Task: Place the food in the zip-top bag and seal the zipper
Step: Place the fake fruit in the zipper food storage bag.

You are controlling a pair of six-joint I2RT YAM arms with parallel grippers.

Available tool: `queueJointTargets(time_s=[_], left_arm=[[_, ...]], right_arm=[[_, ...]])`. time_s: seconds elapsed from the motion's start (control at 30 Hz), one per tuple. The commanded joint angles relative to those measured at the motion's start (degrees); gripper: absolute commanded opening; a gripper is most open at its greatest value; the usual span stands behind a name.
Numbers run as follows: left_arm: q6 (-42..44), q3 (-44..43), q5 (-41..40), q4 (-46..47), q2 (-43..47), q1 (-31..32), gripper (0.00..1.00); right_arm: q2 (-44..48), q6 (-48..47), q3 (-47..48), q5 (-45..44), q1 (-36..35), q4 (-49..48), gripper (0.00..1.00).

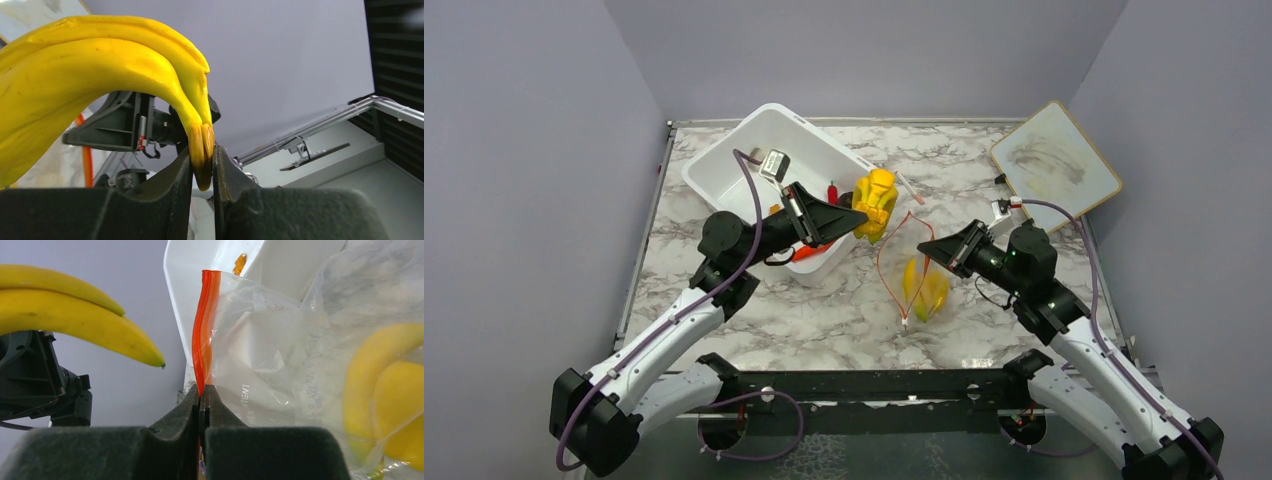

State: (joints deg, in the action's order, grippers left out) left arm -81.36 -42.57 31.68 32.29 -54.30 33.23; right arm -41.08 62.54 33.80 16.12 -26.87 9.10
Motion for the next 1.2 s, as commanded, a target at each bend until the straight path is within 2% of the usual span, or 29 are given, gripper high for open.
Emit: queueJointTargets(time_s=[0.0, 0.23, 0.43, 0.93, 1.17], left_arm=[[-6.3, 1.6, -3.9, 9.3, -1.4, 3.3, 0.0], [-11.5, 4.7, -6.9, 15.7, -4.3, 8.4, 0.0], [-15.7, 8.3, -9.0, 20.5, -5.9, 10.3, 0.0], [-20.3, 14.3, -10.7, 24.9, -10.3, 11.5, 0.0], [-19.9, 14.6, -9.7, 24.9, -12.4, 11.8, 0.0]], right_arm=[[0.5, 1.1, -1.3, -0.7, 0.1, -4.6, 0.01], [2.2, 1.0, -2.0, -1.4, 0.1, -5.6, 0.01], [2.3, 1.1, -1.9, -1.4, 0.1, -5.4, 0.01], [2.4, -0.2, -1.8, -0.1, 0.1, -7.8, 0.01], [3.0, -1.5, -1.6, -0.2, 0.1, -8.4, 0.01]])
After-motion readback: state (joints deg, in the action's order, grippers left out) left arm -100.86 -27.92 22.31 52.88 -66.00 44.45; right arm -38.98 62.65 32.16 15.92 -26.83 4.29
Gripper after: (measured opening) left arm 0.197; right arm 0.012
